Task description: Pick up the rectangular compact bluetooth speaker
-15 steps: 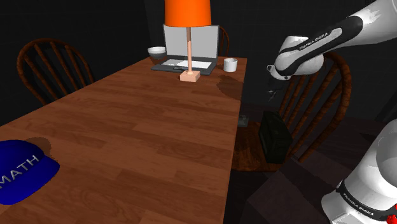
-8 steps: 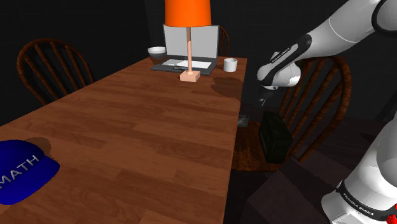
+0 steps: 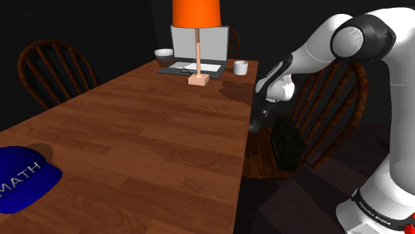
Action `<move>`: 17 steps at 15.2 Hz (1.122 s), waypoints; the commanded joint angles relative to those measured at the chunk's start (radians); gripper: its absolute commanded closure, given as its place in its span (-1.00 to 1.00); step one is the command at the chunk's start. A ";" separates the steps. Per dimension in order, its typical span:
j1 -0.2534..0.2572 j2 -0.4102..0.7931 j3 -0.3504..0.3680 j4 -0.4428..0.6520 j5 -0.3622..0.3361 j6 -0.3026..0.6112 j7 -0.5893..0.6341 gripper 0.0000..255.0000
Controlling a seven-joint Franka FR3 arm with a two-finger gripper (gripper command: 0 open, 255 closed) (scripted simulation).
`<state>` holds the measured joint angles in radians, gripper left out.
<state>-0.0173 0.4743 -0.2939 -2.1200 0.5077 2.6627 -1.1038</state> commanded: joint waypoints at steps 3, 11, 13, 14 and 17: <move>-0.041 0.098 0.042 0.076 0.038 0.025 -0.054 -1.00; -0.070 0.166 0.080 0.099 0.075 0.071 -0.087 1.00; -0.070 0.167 0.080 0.101 0.075 0.070 -0.086 1.00; -0.069 0.167 0.080 0.101 0.075 0.070 -0.086 1.00; -0.069 0.166 0.080 0.100 0.075 0.070 -0.086 1.00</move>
<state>-0.0868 0.6398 -0.2154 -2.0189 0.5822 2.7335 -1.1899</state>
